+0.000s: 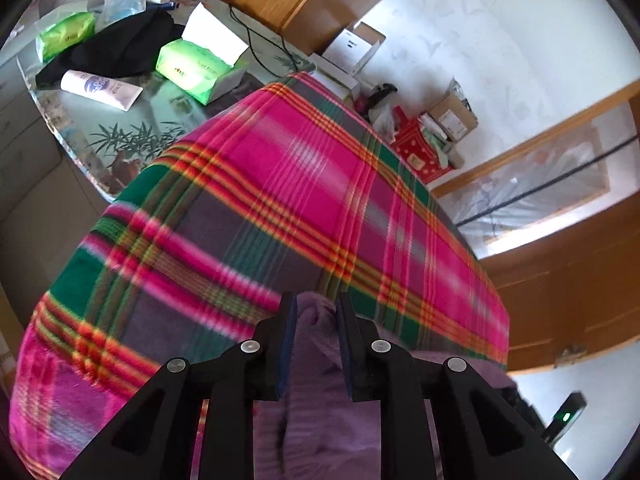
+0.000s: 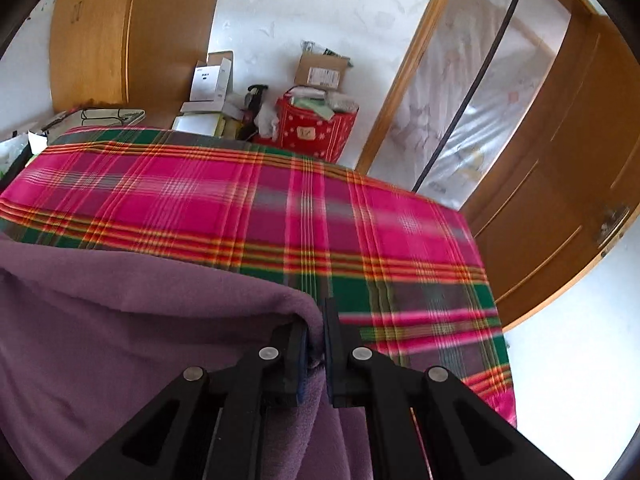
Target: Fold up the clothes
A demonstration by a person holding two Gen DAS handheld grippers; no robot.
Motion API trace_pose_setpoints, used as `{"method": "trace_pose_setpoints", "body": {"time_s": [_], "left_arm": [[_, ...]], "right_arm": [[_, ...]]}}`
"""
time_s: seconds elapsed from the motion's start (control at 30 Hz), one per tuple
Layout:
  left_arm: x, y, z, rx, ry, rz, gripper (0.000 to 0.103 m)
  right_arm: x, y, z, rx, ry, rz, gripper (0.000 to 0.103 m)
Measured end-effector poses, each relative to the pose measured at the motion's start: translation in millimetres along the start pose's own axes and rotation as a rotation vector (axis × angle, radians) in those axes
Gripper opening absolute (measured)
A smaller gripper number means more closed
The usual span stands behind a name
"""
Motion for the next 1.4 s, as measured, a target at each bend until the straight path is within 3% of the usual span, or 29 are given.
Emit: {"method": "trace_pose_setpoints", "body": {"time_s": [0.07, 0.33, 0.5, 0.8, 0.9, 1.0, 1.17, 1.4], "left_arm": [[-2.9, 6.1, -10.3, 0.004, 0.021, -0.004, 0.029], [-19.0, 31.9, -41.4, -0.009, 0.051, -0.011, 0.029], [-21.8, 40.5, -73.3, 0.018, 0.097, -0.035, 0.029], [-16.7, 34.3, -119.7, 0.102, 0.175, -0.096, 0.029], [-9.8, 32.6, -131.0, 0.111, 0.197, -0.113, 0.029], [-5.9, 29.9, -138.2, 0.099, 0.215, -0.143, 0.029], [-5.1, 28.0, -148.1, 0.099, 0.230, -0.168, 0.029], [-15.8, 30.5, -158.2, 0.079, 0.219, -0.219, 0.029]], "right_arm": [[-4.4, -2.8, -6.3, -0.006, 0.010, -0.005, 0.010], [-34.3, -15.7, -26.3, -0.020, 0.004, -0.056, 0.014], [-54.4, -22.2, -38.2, 0.016, 0.015, 0.004, 0.016], [-137.1, -26.0, -76.8, 0.106, -0.212, -0.013, 0.017], [-168.8, 6.9, -105.2, 0.049, -0.304, 0.076, 0.017], [-178.1, 54.6, -133.4, -0.061, -0.331, 0.177, 0.017], [-160.5, 116.8, -161.4, -0.179, -0.259, 0.323, 0.017], [-147.9, 169.5, -179.4, -0.245, -0.227, 0.435, 0.019]]}}
Point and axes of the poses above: each gripper's, at about its wrist camera, not at the fingertips, and x roughly the way its jaws point, y to its left, z to its top, the point moved 8 cm from there along x, roughly the way its jaws point, and after that the axes turned 11 degrees about y, right-handed, at the moved point
